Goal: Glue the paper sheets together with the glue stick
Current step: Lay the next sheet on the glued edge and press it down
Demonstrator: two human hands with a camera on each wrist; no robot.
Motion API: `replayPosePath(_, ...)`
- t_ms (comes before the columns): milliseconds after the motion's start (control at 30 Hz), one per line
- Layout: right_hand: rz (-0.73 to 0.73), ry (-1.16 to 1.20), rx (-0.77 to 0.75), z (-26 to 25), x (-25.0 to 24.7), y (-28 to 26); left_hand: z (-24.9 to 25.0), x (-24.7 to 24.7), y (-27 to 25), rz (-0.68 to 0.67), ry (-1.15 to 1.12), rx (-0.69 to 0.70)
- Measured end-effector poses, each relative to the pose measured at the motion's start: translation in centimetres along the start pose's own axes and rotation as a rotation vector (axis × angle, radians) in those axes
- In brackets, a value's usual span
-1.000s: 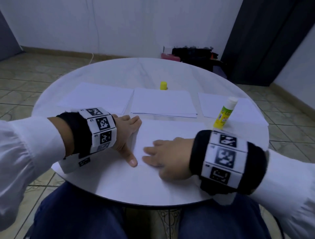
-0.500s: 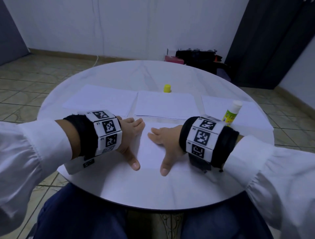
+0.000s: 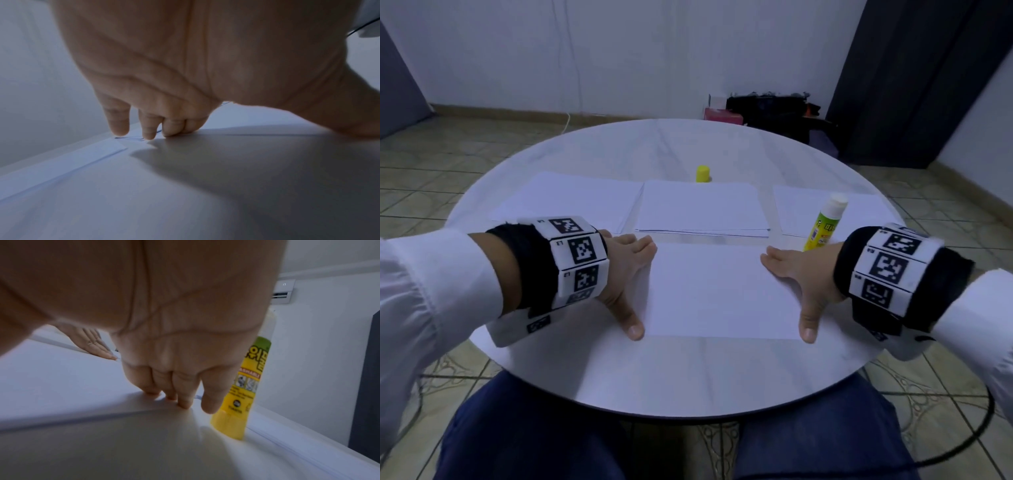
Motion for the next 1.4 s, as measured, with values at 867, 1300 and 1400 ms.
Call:
replayPosePath(867, 0.06, -0.083, -0.003, -0.3, -0.1, 0.4, 10.1, -10.2, 3.2, 0.162, -0.086, 0.097)
replayPosePath(1300, 0.015, -0.077, 0.009, -0.6, -0.1, -0.2, 1.2, -2.0, 0.1, -0.025, 0.014, -0.019)
replayPosePath(1400, 0.013, -0.111, 0.0, -0.9, -0.2, -0.4, 0.1, -0.6, -0.1, -0.059, -0.003, -0.02)
Point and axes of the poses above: each hand's wrist, its own y-axis towards the middle knuckle, its own x-axis out of the palm, z = x × y, the point moved 4 cm from there along y, towards the middle knuckle, and after that the axes turned 13 degrees about y, right-handed, at the moved point
